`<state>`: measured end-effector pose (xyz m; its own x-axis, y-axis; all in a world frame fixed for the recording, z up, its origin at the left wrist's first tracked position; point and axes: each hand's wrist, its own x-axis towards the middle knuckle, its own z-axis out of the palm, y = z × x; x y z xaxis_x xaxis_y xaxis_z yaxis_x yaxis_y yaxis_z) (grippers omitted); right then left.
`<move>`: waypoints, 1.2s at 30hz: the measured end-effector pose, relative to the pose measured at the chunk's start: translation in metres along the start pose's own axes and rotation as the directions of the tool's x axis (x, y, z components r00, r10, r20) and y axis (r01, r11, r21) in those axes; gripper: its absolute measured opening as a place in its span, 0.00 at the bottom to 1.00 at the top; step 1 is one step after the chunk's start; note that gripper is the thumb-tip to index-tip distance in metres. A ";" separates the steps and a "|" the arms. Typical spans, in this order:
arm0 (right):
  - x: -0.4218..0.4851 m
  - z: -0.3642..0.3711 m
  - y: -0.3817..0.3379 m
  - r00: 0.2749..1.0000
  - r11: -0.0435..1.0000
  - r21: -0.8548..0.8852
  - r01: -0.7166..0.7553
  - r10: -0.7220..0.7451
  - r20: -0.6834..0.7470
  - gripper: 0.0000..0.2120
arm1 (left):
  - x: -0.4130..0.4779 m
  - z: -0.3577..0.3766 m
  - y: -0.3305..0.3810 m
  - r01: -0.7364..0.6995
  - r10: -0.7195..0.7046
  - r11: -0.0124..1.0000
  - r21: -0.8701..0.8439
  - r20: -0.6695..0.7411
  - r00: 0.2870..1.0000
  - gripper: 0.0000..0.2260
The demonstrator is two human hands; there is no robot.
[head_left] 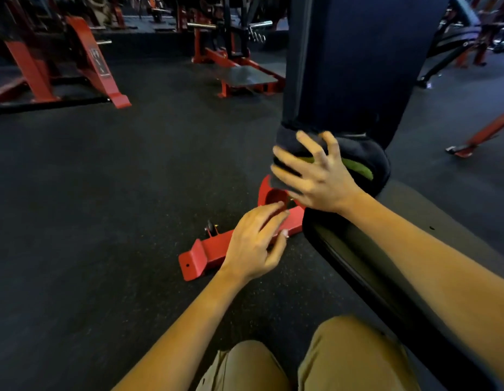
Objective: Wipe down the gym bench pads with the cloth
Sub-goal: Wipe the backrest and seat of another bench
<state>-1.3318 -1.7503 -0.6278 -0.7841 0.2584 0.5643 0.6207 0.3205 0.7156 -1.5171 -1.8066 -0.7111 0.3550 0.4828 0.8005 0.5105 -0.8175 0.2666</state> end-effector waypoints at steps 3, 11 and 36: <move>-0.032 -0.014 0.015 0.997 0.988 0.154 -0.028 0.038 -0.060 0.18 | 0.028 -0.008 0.000 0.004 -0.009 0.999 -0.036 -0.147 0.989 0.14; 0.055 -0.010 0.087 0.452 0.502 0.506 -0.701 0.862 -0.229 0.25 | 0.216 -0.013 0.017 0.073 -0.139 0.978 -0.197 -0.346 0.928 0.26; 0.163 -0.059 0.241 0.168 0.199 0.480 -0.854 0.980 -0.107 0.26 | 0.416 -0.107 0.033 0.041 -0.079 0.992 -0.123 -0.325 0.943 0.24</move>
<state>-1.3098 -1.6844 -0.3392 0.4757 0.2604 0.8402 0.7954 0.2805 -0.5373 -1.4366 -1.6660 -0.3122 0.0402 0.4178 0.9077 0.4246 -0.8294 0.3630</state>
